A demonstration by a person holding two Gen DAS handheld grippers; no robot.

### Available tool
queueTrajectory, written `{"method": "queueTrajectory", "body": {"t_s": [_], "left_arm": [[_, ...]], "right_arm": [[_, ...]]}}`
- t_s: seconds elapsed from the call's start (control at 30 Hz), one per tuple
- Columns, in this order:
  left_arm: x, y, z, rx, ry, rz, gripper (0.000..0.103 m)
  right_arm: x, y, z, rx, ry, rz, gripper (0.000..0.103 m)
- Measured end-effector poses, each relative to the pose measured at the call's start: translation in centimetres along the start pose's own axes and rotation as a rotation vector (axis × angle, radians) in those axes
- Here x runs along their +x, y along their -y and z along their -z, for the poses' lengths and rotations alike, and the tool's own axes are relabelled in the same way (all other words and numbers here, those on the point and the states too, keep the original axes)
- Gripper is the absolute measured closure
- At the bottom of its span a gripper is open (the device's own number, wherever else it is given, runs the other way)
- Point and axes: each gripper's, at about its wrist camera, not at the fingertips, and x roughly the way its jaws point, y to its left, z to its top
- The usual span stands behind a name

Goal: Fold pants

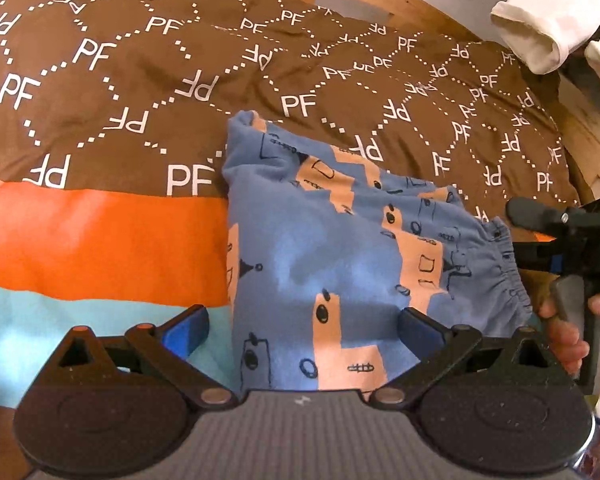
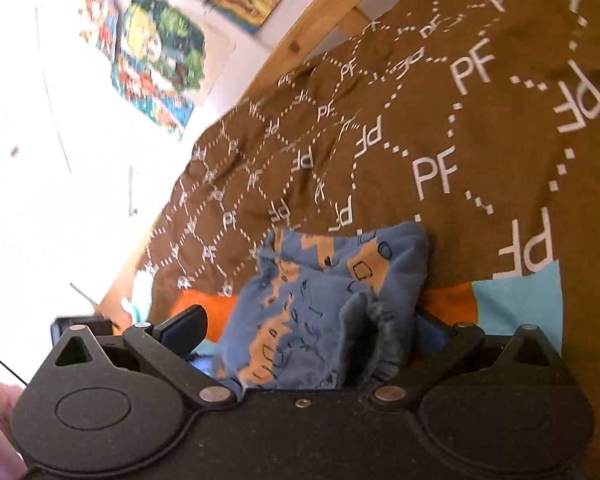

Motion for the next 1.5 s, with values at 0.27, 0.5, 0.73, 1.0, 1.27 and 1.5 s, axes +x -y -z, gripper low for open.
{"method": "queueTrajectory", "body": {"t_s": [0.27, 0.5, 0.73, 1.0, 1.27, 1.5], "left_arm": [[0.1, 0.3, 0.3, 0.025, 0.009, -0.028, 0.000], [0.1, 0.0, 0.4, 0.015, 0.013, -0.016, 0.000], [0.0, -0.5, 0.8, 0.026, 0.030, 0.014, 0.000], [-0.3, -1.6, 0.5, -0.034, 0.012, 0.077, 0.001], [-1.1, -2.9, 0.0, -0.106, -0.026, 0.090, 0.037], [-1.1, -2.1, -0.4, -0.105, -0.059, 0.082, 0.069]], "right_arm": [[0.2, -0.5, 0.5, -0.024, 0.016, 0.129, 0.022], [-0.3, 1.4, 0.6, 0.095, 0.045, 0.167, 0.062], [-0.3, 1.5, 0.7, 0.090, 0.044, 0.181, 0.069], [-0.2, 1.7, 0.8, 0.107, 0.053, 0.180, 0.069], [-0.2, 1.3, 1.2, 0.079, 0.068, 0.198, 0.070], [0.2, -1.0, 2.0, -0.036, 0.090, 0.308, 0.076]]}}
